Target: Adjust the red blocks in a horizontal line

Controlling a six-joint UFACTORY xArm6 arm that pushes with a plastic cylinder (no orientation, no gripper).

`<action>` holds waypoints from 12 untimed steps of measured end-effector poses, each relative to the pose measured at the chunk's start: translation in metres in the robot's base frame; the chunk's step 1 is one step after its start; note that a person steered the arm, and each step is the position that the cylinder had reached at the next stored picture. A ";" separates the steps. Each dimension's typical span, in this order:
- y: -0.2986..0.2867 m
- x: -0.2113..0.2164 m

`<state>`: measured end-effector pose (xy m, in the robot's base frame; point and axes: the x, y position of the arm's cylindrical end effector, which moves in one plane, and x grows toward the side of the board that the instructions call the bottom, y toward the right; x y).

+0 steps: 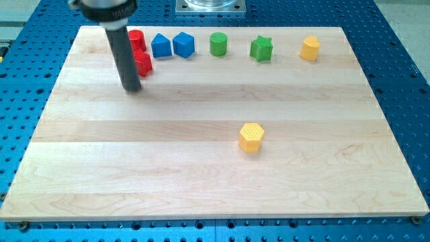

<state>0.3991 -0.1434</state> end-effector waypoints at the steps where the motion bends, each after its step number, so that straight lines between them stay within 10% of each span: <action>1: 0.047 -0.024; 6: -0.053 -0.112; 8: -0.145 -0.060; 12: -0.096 -0.115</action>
